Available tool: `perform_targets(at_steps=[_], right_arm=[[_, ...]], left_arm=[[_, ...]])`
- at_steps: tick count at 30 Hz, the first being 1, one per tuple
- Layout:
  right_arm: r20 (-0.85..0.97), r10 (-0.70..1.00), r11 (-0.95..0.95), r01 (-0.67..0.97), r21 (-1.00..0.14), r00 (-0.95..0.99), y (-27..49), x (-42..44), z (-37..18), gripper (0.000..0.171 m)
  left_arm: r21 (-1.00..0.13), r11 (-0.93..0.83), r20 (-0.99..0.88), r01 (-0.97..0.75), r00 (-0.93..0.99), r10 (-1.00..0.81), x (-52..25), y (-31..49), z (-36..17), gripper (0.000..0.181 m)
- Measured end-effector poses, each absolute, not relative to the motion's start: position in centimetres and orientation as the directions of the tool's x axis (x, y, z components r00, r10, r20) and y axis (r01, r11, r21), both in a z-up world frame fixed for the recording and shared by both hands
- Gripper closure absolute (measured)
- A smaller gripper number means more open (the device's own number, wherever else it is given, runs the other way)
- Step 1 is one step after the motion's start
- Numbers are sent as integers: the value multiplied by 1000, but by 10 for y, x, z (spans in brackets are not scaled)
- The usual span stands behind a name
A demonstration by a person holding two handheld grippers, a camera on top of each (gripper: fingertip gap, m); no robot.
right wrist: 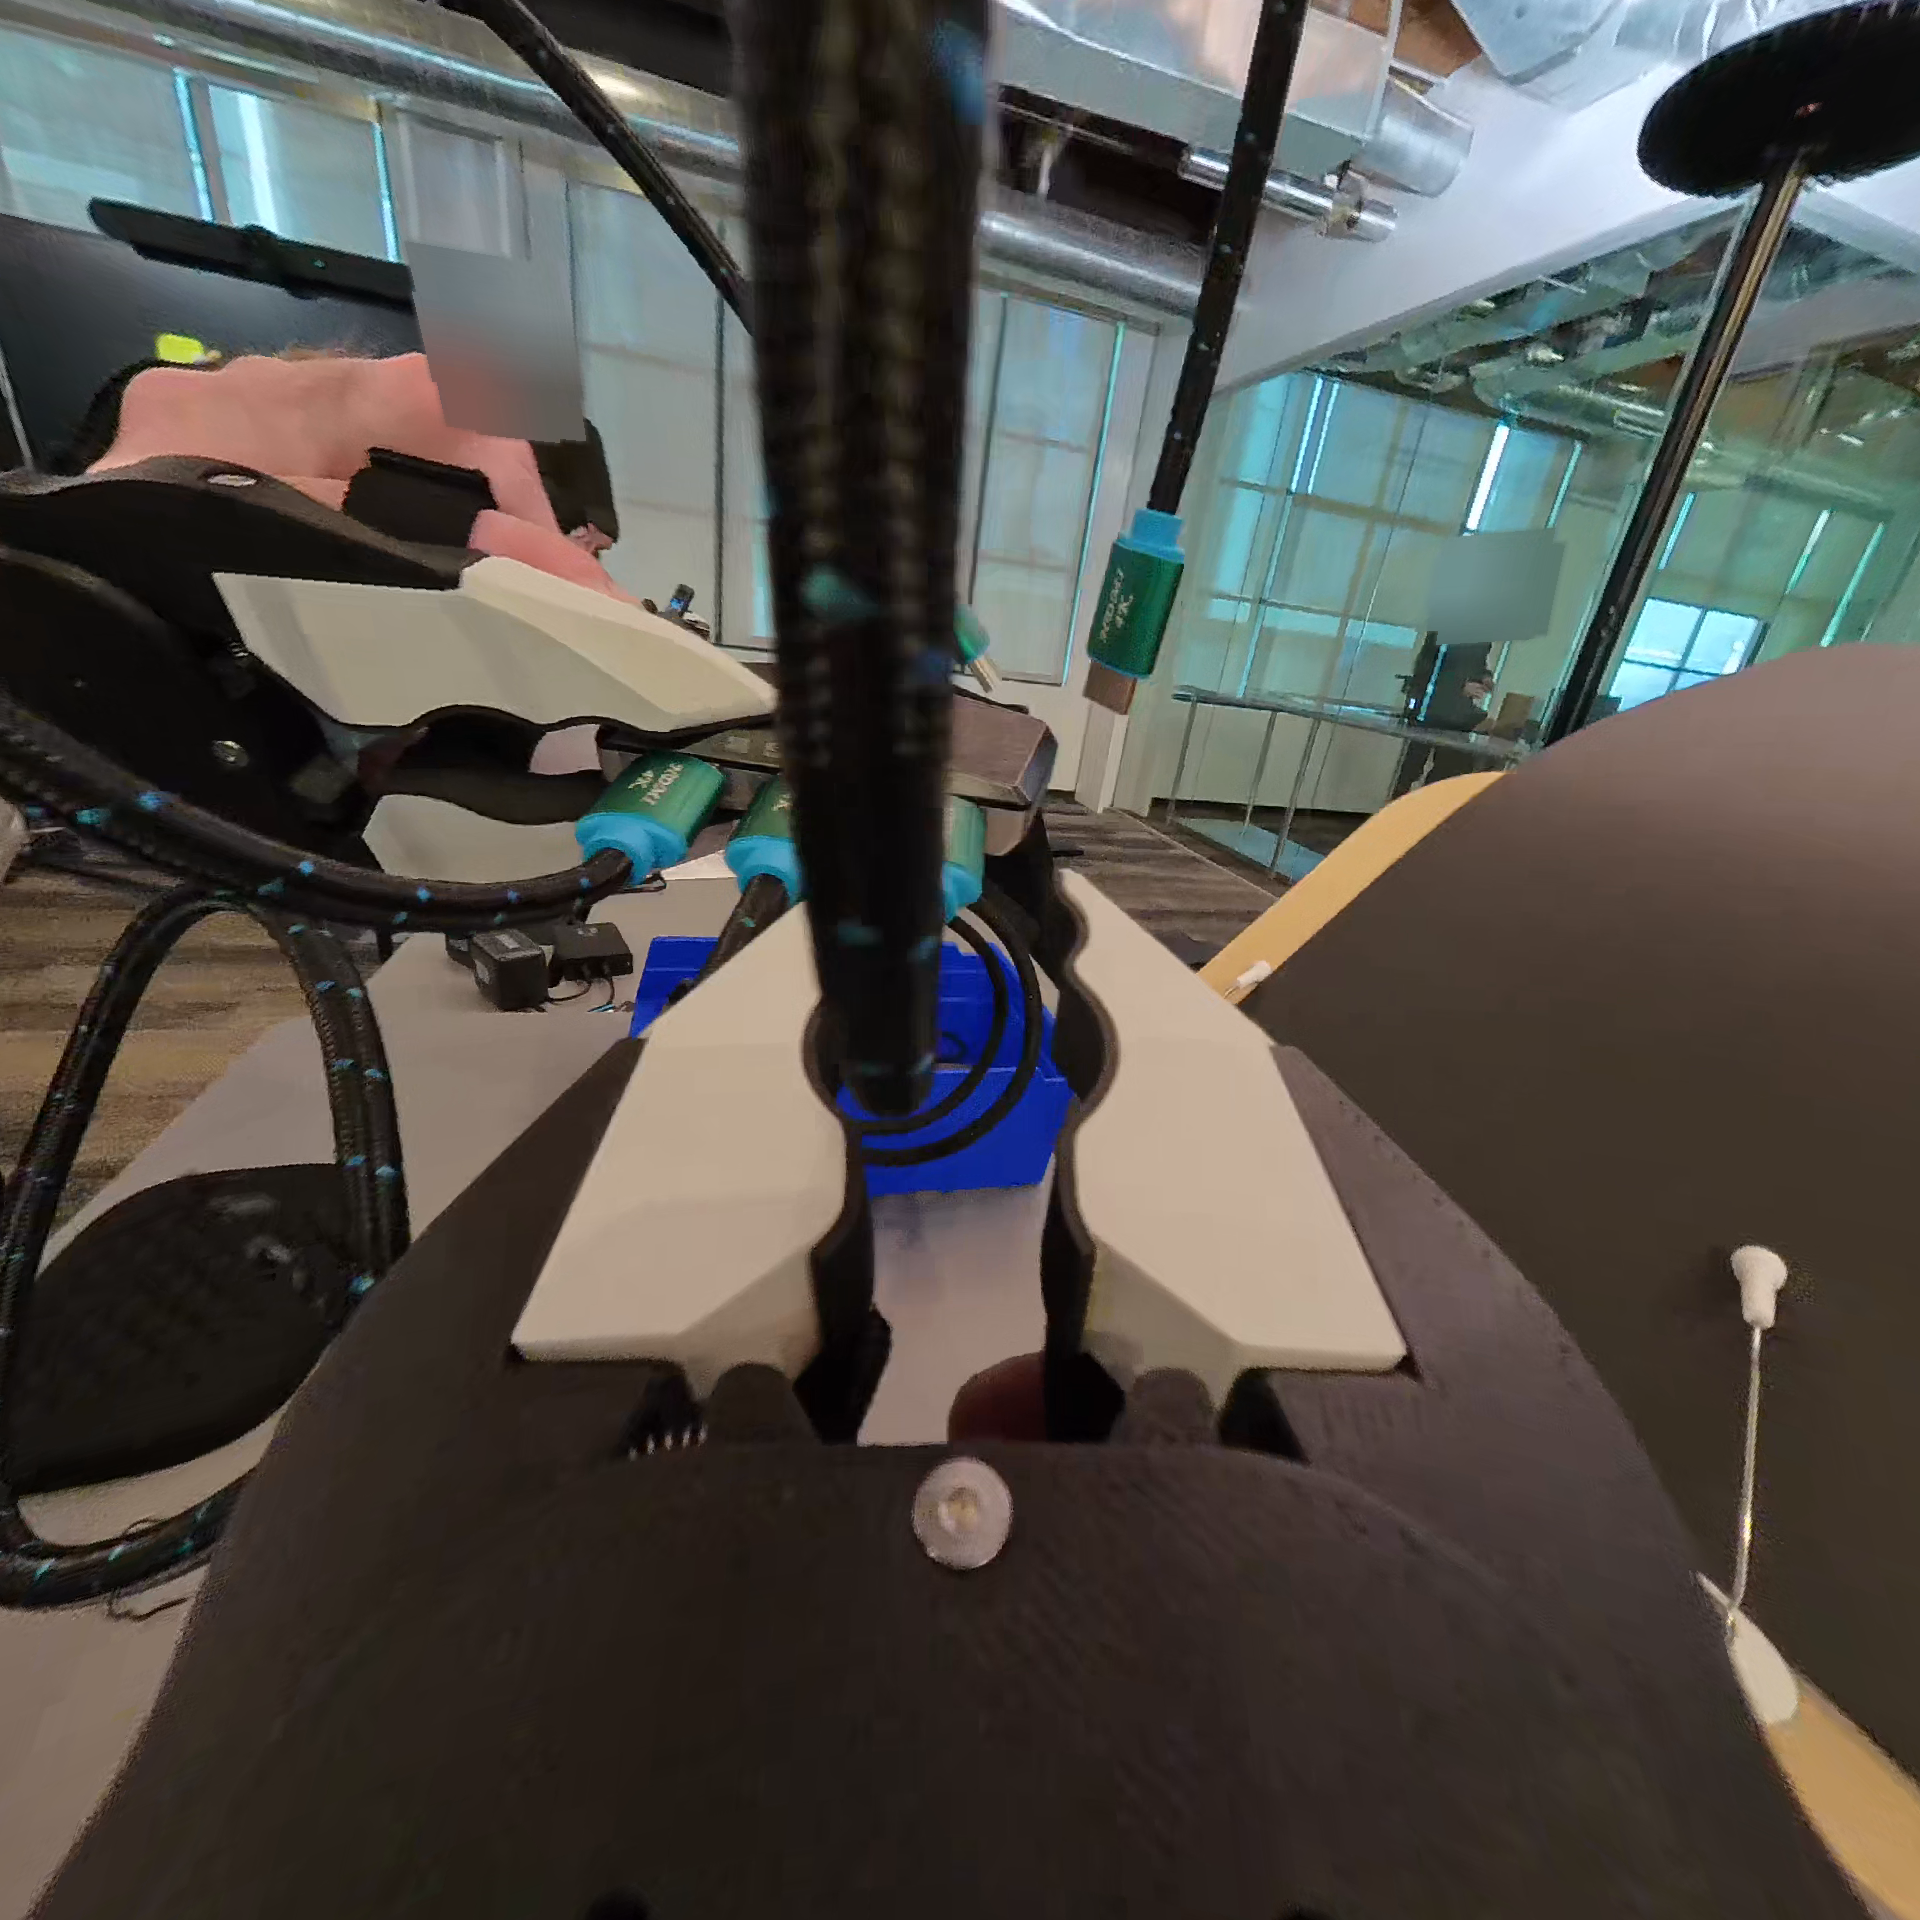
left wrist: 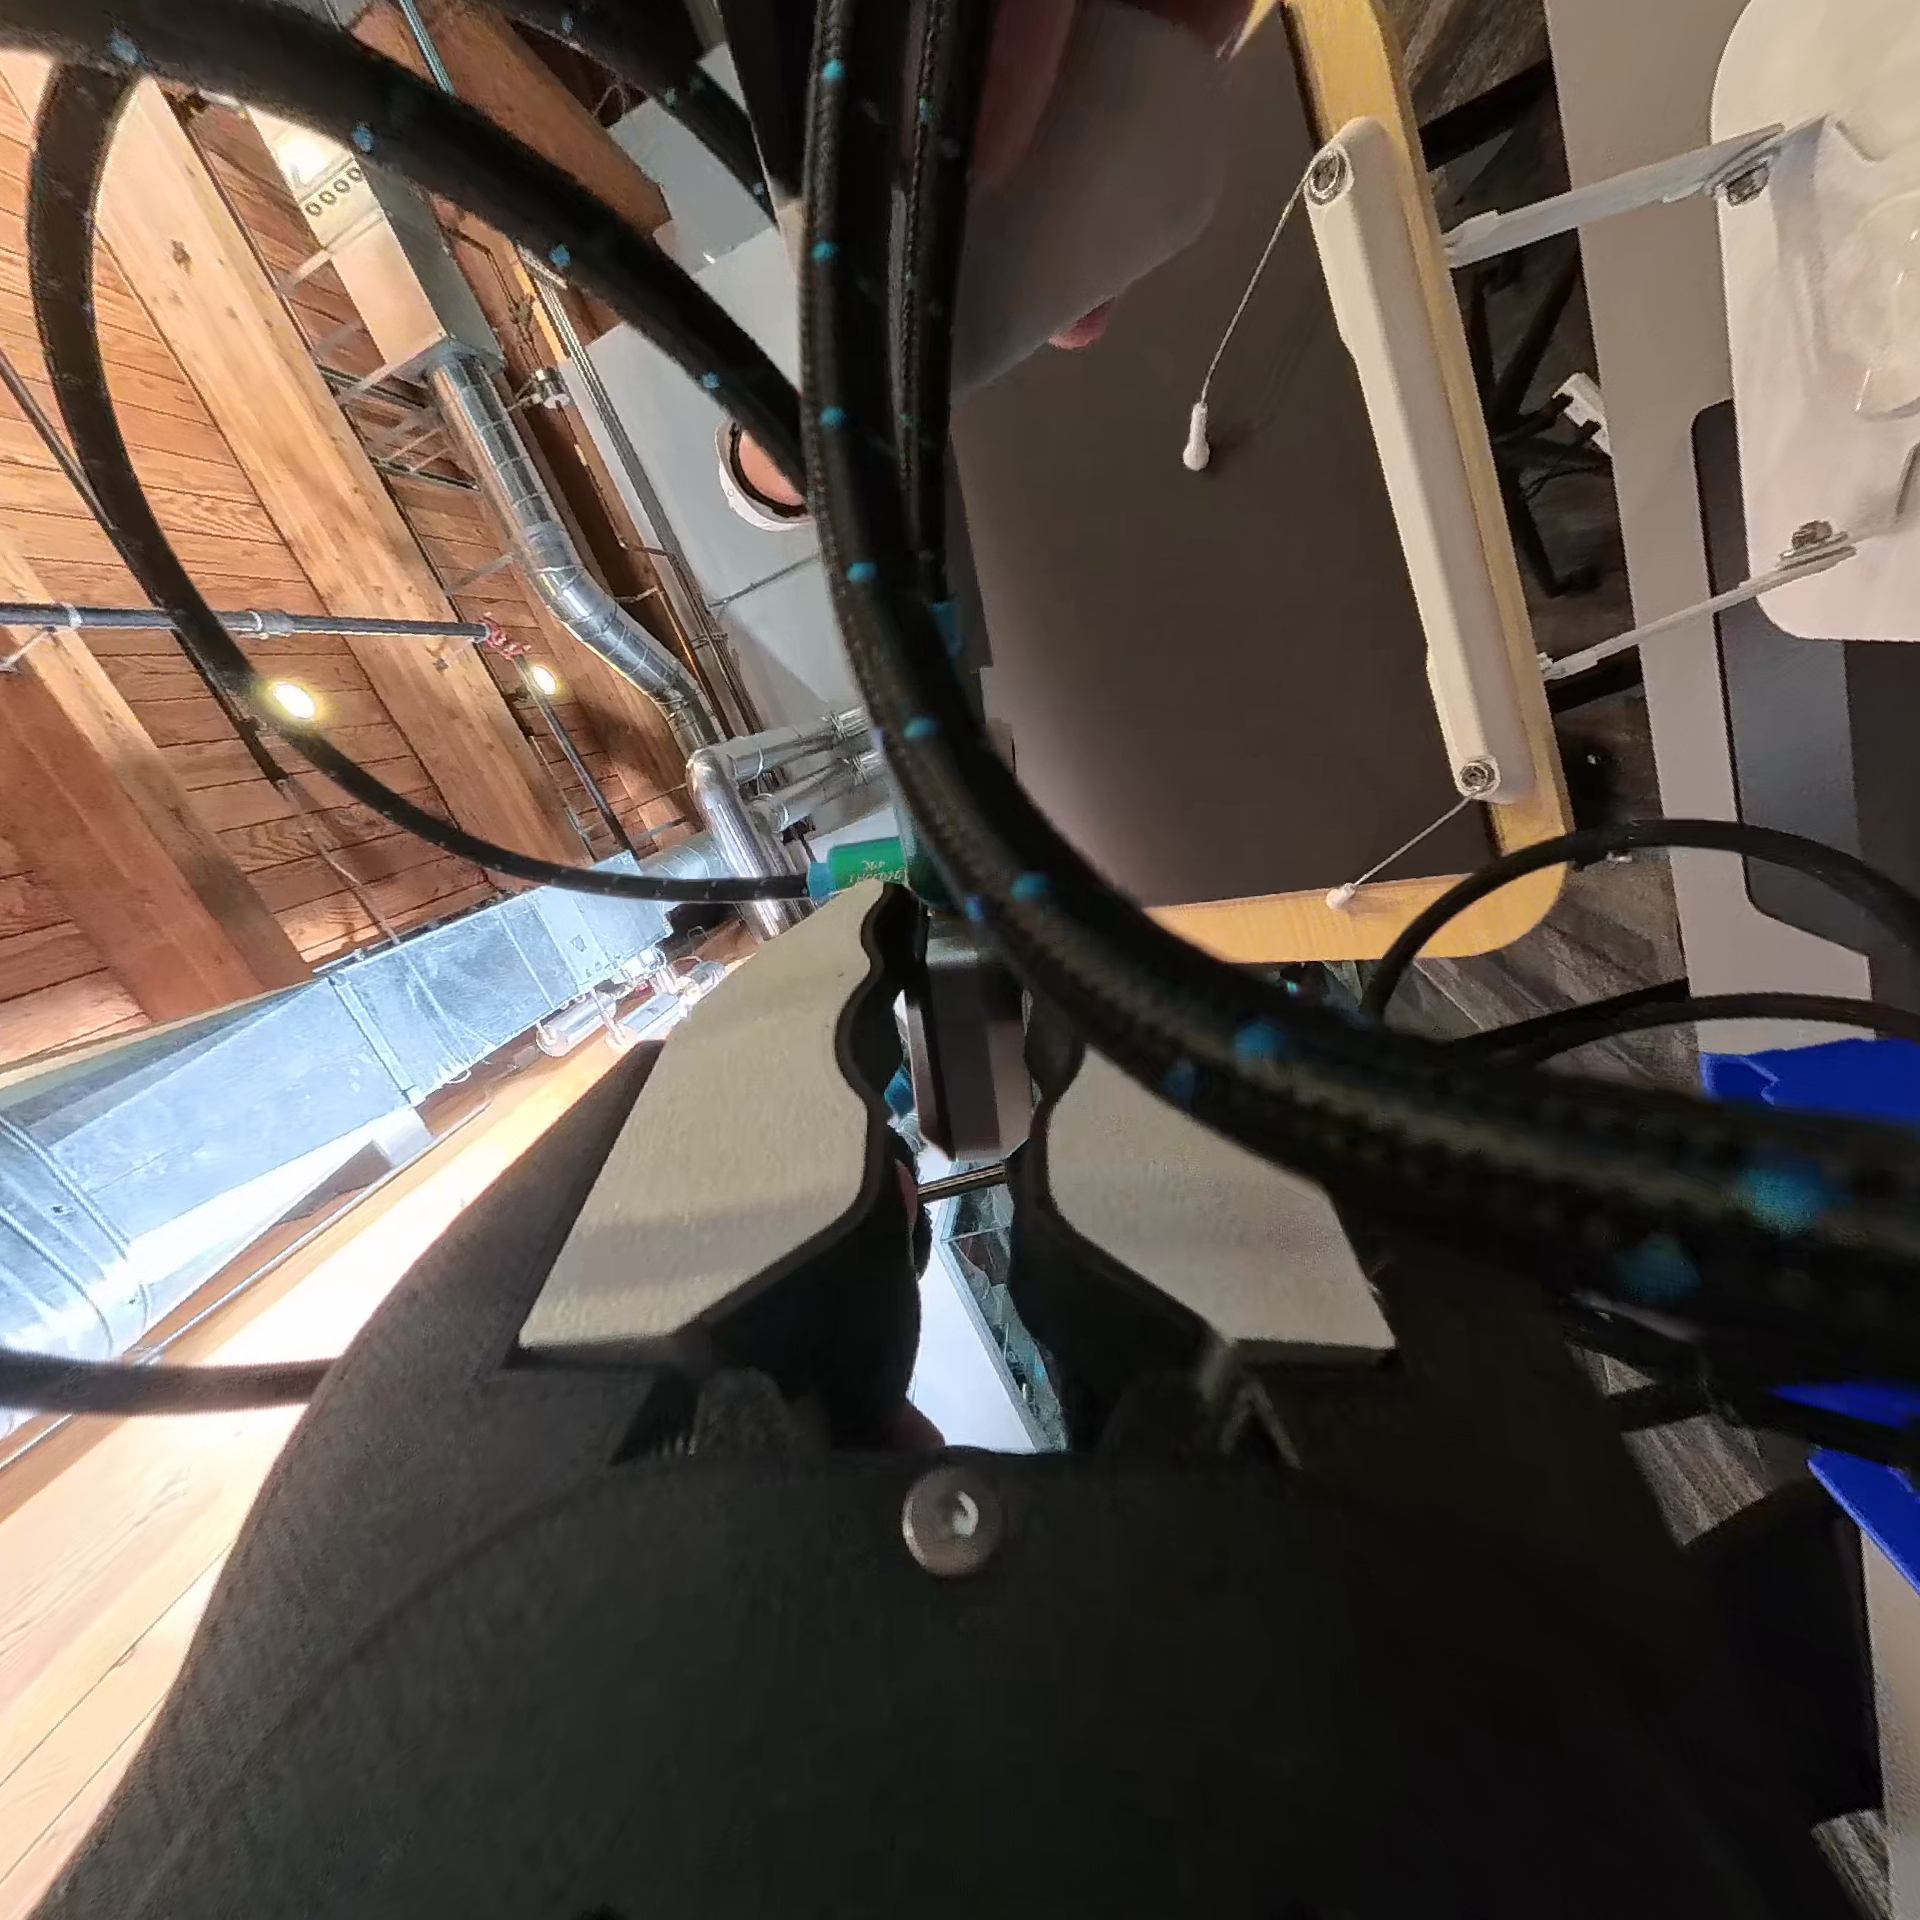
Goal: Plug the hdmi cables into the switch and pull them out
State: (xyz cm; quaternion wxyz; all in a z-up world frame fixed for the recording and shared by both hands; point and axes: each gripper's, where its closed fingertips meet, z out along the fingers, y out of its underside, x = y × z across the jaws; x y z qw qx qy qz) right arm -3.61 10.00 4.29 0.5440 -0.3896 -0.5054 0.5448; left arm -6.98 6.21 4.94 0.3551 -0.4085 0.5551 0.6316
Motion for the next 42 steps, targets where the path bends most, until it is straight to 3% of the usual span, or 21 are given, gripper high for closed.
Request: perform_targets(at_steps=[1,8,15,18,21,25,27,33,42], right_arm=[[131,985,106,-205,-973,-113,99,-35,43,146],[190,978,164,-240,-957,-87,96,-37,45,154],[304,953,289,-277,-916,-9,95,-39,46,149],[510,859,505,-236,-830,44,88,-37,37,155],[717,683,731,-137,-669,140,88,-35,30,153],[834,529,848,-67,-526,156,78,-36,29,144],[857,500,866,-65,-496,124,66,-38,30,159],[880,464,886,-55,-461,103,46,-42,37,162],[782,617,783,-168,-599,87,28,-43,54,163]], left_arm=[[409,-129,-911,-903,-412,-4,-69,62,49,162],[395,-121,-918,-911,-397,-13,-71,63,50,161],[389,-107,-921,-915,-385,-55,-74,62,48,162],[420,-63,-905,-905,-412,-108,-70,58,41,161],[391,-25,-910,-920,-383,-160,-68,54,39,162],[364,78,-894,-928,-372,-248,-61,44,36,160],[312,94,-908,-946,-326,-264,-59,40,41,161],[218,125,-920,-968,-247,-306,-60,21,47,161],[171,66,-938,-983,-183,-295,-57,5,69,156]])
